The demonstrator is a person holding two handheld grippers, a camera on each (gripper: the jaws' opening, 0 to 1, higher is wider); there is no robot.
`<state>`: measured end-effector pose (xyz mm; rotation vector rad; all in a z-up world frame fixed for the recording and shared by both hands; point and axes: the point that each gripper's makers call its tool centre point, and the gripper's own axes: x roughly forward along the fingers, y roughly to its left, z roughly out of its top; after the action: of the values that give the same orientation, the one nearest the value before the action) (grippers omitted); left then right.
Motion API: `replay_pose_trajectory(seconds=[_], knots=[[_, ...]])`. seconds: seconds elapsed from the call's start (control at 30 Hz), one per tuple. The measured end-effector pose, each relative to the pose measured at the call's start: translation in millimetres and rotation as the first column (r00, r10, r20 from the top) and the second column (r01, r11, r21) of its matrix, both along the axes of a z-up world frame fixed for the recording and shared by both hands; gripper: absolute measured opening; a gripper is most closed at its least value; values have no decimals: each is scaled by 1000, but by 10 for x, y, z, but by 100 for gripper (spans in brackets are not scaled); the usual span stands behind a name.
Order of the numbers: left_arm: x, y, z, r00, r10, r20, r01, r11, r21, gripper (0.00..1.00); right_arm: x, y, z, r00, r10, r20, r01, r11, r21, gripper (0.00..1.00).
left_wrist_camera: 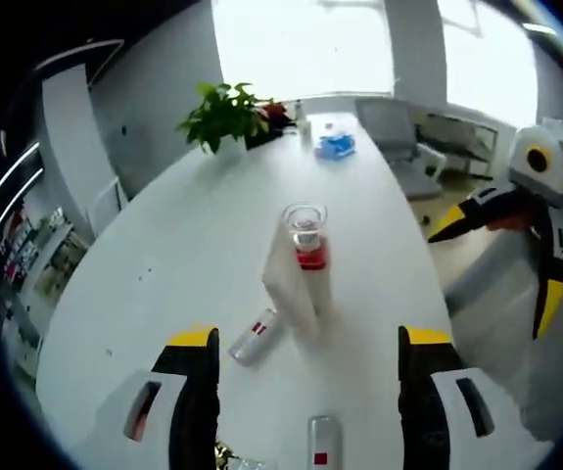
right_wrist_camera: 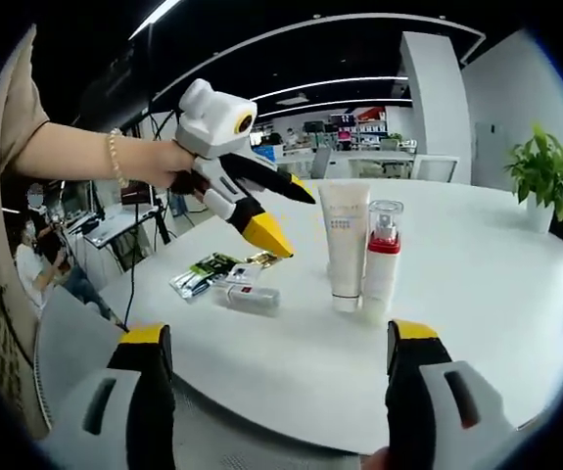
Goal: Arrange the skincare products in the storage area until every visible bottle or jar stands upright without overlapping.
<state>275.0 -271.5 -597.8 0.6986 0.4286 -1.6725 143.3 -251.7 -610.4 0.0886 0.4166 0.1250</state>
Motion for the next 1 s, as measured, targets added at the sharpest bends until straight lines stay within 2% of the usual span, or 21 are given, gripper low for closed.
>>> replay_pose_trajectory(seconds=[0.2,0.3,0.43,0.6,1.0], knots=[[5,223,-3,998,65,-20,-64,998,25,80,-7,15,-1,1000,15,-2,-15,1000,-1,90],[19,336,29,991,126,-53,-125,992,19,85,-9,32,-7,1000,28,-7,-28,1000,-2,90],[15,495,69,981,171,-89,-172,985,0,91,-9,55,-21,999,41,-17,-41,999,-3,90],[1,700,60,970,218,-106,-219,976,2,97,-18,75,-43,998,58,-32,-58,998,-8,90],[6,1167,45,918,364,-157,-369,930,-3,97,-11,101,-20,996,84,-37,-84,996,13,91]])
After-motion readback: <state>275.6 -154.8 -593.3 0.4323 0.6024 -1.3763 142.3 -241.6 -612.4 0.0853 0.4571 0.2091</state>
